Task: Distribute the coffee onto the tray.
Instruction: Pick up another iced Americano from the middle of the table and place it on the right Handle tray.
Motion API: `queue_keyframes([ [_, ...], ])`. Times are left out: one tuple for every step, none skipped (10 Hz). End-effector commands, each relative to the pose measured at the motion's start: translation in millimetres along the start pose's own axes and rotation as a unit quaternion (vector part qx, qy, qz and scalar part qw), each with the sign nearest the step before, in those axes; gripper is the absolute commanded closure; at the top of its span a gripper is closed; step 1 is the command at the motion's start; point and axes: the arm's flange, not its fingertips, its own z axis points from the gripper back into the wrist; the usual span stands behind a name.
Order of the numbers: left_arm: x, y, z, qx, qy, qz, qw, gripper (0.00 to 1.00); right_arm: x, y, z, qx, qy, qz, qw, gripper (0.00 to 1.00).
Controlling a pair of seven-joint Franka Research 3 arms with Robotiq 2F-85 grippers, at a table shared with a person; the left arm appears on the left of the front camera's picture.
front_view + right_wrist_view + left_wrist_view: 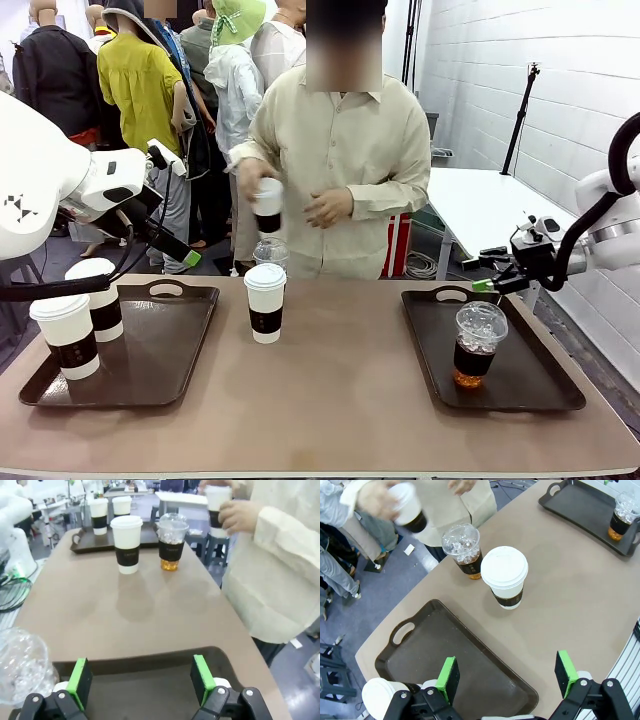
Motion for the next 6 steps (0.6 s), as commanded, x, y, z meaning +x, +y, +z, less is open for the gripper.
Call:
queue_keyframes([
  [-0.7, 0.3, 0.2, -0.002, 0.002, 0.001, 1.000, 0.00, 1.8, -19.6, -11.2, -0.025, -0.016, 0.006, 1.000, 0.00],
  [-0.7, 0.3, 0.2, -0.002, 0.002, 0.001, 1.000, 0.00, 1.3, -22.1, -19.6, -0.029, -0.025, 0.005, 0.999, 0.00],
  [-0.7, 0.3, 0.2, -0.002, 0.002, 0.001, 1.000, 0.00, -0.8, -24.2, -25.7, -0.028, -0.033, 0.001, 0.999, 0.00],
  [-0.7, 0.3, 0.2, -0.002, 0.002, 0.001, 1.000, 0.00, -3.6, -26.1, -31.8, -0.028, -0.047, -0.005, 0.999, 0.00],
  [-0.7, 0.3, 0.2, -0.002, 0.002, 0.001, 1.000, 0.00, -4.4, -25.6, -33.5, -0.029, -0.050, -0.006, 0.998, 0.00],
  [-0.7, 0.3, 0.2, -0.002, 0.002, 0.001, 1.000, 0.00, -1.8, -18.9, -24.2, -0.021, -0.033, -0.005, 0.999, 0.00],
])
